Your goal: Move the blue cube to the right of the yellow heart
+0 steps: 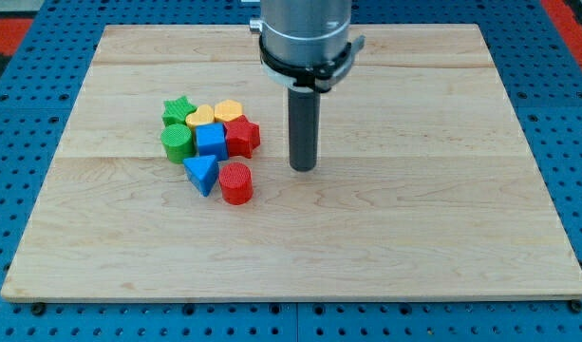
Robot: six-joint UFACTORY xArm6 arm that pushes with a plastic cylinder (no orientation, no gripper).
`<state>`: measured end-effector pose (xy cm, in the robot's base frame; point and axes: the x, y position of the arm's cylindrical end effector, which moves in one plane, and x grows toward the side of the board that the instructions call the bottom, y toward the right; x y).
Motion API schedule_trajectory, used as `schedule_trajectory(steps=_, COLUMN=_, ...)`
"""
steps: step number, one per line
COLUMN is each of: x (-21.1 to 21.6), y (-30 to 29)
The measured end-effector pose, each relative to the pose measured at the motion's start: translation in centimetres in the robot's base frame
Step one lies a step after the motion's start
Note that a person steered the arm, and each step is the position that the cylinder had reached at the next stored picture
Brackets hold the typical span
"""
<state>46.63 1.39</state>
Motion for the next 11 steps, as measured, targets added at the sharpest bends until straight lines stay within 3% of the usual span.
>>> schedule_trajectory(steps=2, x=5.0, y=-3.0)
schedule_trajectory(steps=4, x=2.7, y=-10.0)
schedule_trajectory(steps=5, x=2.1, y=-8.9)
schedule_trajectory(steps=8, x=-6.2, y=-9.6)
schedule_trajectory(steps=10, x=-9.3, y=-13.6)
schedule_trajectory(steps=11, x=-13.0, y=-12.0)
